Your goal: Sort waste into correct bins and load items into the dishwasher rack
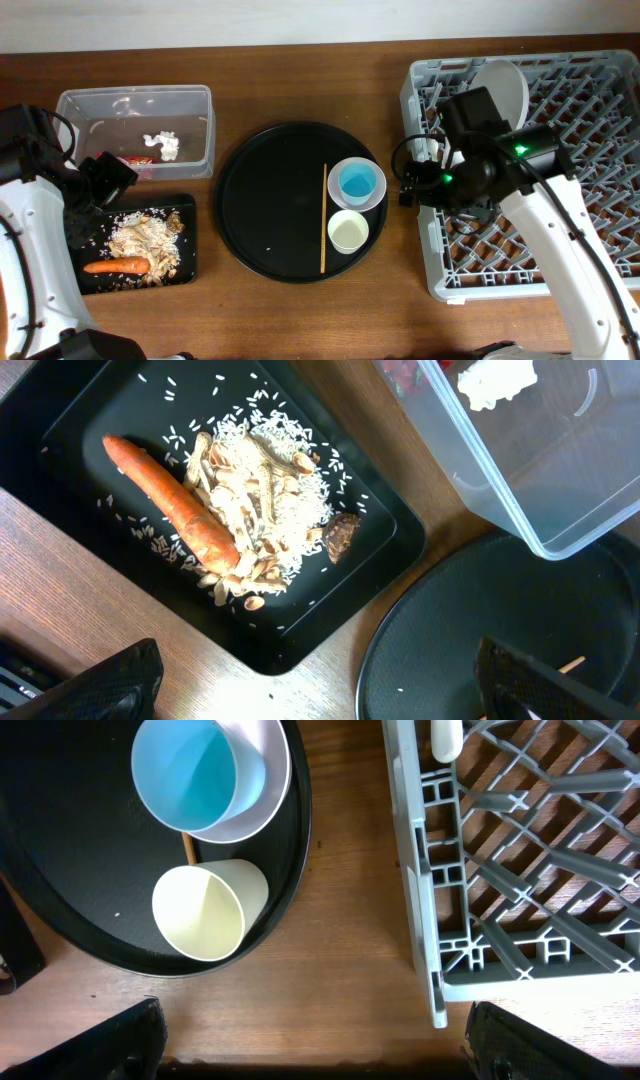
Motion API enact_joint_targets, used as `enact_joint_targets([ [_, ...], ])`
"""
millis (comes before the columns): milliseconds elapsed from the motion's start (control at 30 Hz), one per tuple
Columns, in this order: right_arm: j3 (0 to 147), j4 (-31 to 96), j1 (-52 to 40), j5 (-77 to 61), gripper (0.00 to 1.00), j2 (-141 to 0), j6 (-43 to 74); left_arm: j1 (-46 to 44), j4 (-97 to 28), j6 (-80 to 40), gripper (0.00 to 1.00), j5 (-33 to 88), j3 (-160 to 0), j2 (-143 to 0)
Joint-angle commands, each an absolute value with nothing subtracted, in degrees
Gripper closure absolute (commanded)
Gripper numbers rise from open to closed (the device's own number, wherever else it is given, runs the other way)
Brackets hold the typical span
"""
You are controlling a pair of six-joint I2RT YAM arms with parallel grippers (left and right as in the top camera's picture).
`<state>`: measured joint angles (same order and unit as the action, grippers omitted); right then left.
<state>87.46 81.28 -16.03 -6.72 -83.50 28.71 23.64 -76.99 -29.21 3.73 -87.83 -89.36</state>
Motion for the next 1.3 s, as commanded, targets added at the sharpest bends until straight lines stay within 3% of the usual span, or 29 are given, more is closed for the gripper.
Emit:
enact_joint_targets([
  [0, 87.24, 81.12, -15.7, -5.56, 0.01, -83.81, 28.97, 23.81, -72.99, -29.54, 0.01, 3.25, -87.9, -88.9],
  [133, 87.24, 81.12, -15.7, -5.56, 0.01, -83.81, 28.97, 23.79, -72.29, -29.54, 0.01, 4.05, -87.9, -88.9],
  [200, 87.24, 81.12, -15.73, -5.56, 0.01, -83.81, 28.97, 23.79, -79.88, -29.47, 0.01, 14.55, -87.88, -88.92],
  [267, 87.24, 81.12, -15.73, -5.56, 0.01, -83.81, 28.97, 19.46, -82.0, -12.19, 0.02, 37.08, -87.88, -88.9],
  [300, 87.24, 81.12, -15.73, -5.56, 0.01, -83.81, 28.97, 14.0, -82.76, -5.48, 0.02, 41.63, -87.88, -88.9],
  [467, 87.24, 81.12, -15.73, -5.56, 0.01, -83.81, 28.97, -13.85, -76.6, -5.3, 0.01, 30.87, -87.88, -88.92],
  [567, 87.24, 81.12, -15.73, -5.56, 0.01, -83.81, 28.97, -28.1, -72.27, -18.24, 0.01, 18.96, -86.67, -89.58],
  [600, 87.24, 81.12, -15.73, -5.54, 0.01, -83.81, 28.97, -32.03, -69.76, -20.18, 0.04, 17.63, -85.54, -90.28],
  [633, 87.24, 81.12, -15.73, -5.56, 0.01, -83.81, 28.97, -34.46, -68.47, -23.22, 0.21, 14.9, -84.6, -91.2],
  [667, 87.24, 81.12, -15.73, -5.56, 0.01, -83.81, 28.97, -36.77, -66.92, -25.28, 0.3, 12.43, -83.48, -92.82],
  [933, 87.24, 81.12, -15.7, -5.56, 0.01, -83.81, 28.97, -37.87, -62.72, -25.26, 0.35, 12.34, -83.18, -111.02],
  [967, 87.24, 81.12, -15.73, -5.56, 0.01, -83.81, 28.97, -37.87, -62.3, -25.26, 0.41, 12.36, -83.18, -112.4],
  [1000, 87.24, 81.12, -15.73, -5.56, 0.01, -83.81, 28.97, -37.87, -62.3, -25.26, 0.62, 12.36, -83.18, -113.65],
  [1067, 87.24, 81.12, -15.73, -5.56, 0.01, -83.81, 28.97, -37.8, -62.15, -25.26, 0.73, 12.34, -83.2, -113.89],
  [1167, 87.24, 81.12, -15.73, -5.56, 0.01, -83.81, 28.97, -36.47, -63.42, -25.26, 0.99, 12.62, -83.29, -112.99],
  [1267, 87.24, 81.12, -15.73, -5.56, 0.01, -83.81, 28.97, -33.65, -65.06, -25.17, 0.99, 16.36, -83.35, -110.43],
])
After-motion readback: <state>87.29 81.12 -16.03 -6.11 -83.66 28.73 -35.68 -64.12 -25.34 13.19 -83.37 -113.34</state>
